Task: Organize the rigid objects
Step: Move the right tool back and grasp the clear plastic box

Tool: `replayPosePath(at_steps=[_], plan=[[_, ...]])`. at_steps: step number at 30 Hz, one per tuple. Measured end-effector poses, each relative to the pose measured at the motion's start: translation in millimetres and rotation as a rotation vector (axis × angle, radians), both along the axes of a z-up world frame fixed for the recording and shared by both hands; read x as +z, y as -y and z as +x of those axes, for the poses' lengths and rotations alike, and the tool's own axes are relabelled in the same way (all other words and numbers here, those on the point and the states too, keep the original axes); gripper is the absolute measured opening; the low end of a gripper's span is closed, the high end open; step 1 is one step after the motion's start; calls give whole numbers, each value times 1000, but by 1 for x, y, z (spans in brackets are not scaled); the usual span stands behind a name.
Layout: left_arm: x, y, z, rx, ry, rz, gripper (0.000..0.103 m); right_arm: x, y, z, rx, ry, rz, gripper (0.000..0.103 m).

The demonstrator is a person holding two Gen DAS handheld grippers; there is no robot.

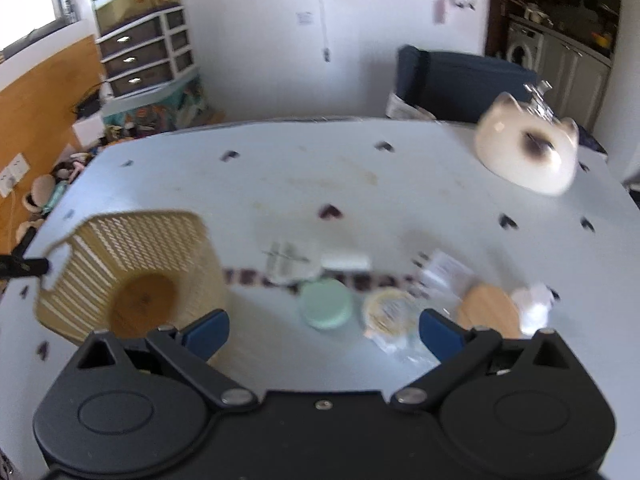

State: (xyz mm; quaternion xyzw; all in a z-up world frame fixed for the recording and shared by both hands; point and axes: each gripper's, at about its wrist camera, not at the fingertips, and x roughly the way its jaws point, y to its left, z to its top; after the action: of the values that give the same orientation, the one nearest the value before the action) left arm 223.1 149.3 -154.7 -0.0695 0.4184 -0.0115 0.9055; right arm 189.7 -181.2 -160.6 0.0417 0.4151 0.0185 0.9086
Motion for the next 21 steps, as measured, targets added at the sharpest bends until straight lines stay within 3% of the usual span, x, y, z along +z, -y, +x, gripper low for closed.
replayPosePath(at_steps=[8,16,21], plan=[[1,2,0,-1,1,7,3,-45,40,-8,-83,-12,50,84],[1,4,1,2,0,17,4,-74,80,10,-157,-16,202,83],[1,5,1,7,-1,18,4,-82,100,29,-197,-14,246,82]])
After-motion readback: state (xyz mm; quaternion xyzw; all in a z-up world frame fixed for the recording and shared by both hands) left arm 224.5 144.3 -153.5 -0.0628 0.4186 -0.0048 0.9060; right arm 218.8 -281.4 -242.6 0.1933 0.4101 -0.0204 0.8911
